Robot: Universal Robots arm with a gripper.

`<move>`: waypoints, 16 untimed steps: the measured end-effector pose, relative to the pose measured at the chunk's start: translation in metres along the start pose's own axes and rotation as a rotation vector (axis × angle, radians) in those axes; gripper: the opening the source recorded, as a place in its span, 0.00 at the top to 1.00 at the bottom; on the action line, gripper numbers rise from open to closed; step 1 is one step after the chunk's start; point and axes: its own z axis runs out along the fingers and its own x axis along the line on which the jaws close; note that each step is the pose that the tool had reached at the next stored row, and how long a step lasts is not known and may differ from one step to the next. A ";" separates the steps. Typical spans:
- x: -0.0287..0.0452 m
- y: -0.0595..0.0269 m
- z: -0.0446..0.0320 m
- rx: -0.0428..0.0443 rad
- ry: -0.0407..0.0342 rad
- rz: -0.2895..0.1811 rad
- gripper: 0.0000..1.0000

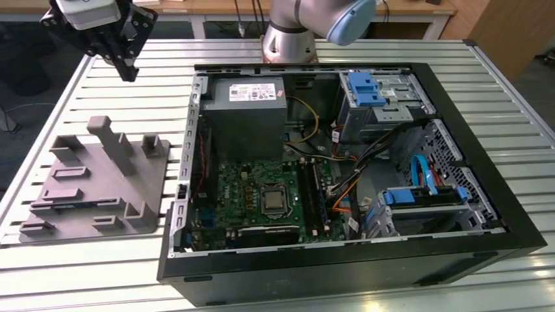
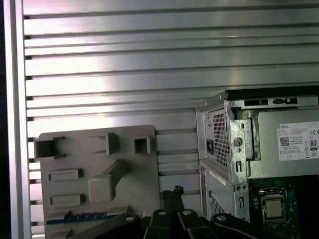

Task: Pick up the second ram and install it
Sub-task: 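Reach for the second ram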

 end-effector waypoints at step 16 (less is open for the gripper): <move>0.0147 -0.0012 0.0024 0.0001 0.0002 0.000 0.90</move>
